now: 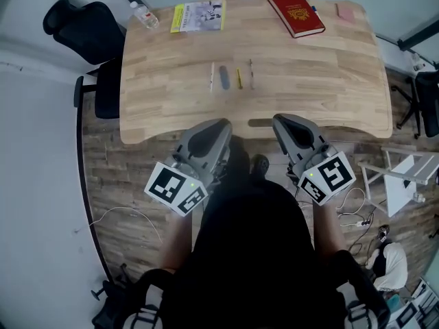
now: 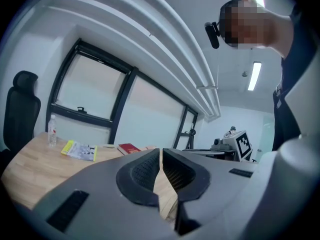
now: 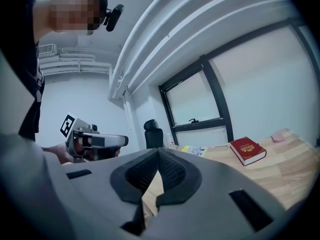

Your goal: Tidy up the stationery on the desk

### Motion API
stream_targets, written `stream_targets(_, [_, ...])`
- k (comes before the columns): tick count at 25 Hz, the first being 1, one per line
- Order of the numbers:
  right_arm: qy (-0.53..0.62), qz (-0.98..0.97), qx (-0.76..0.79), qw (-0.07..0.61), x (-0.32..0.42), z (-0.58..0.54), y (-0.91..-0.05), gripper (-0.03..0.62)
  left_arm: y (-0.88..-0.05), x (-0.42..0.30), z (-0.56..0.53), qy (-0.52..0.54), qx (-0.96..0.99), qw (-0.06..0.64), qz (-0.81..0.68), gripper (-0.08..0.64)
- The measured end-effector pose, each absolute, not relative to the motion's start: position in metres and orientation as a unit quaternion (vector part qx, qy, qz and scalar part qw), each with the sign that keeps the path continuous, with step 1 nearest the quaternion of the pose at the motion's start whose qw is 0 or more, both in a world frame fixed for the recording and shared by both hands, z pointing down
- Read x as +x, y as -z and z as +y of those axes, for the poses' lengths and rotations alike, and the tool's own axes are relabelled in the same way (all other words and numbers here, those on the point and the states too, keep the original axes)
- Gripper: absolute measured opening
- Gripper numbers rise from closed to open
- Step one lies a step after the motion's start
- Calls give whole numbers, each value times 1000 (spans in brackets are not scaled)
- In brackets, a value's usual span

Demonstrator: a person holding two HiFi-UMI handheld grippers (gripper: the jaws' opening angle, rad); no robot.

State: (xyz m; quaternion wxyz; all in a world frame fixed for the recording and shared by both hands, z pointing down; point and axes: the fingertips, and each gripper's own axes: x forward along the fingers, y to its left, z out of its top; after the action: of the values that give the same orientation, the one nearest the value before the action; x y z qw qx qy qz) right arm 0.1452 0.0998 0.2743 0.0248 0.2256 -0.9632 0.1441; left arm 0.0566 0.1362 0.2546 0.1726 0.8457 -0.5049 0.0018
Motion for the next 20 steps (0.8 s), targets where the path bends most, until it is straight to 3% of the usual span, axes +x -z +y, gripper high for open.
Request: stream_targets(20, [-125,-967,219,33,152,119,-273,20,-269,60,152,-16,836,175,-520,44])
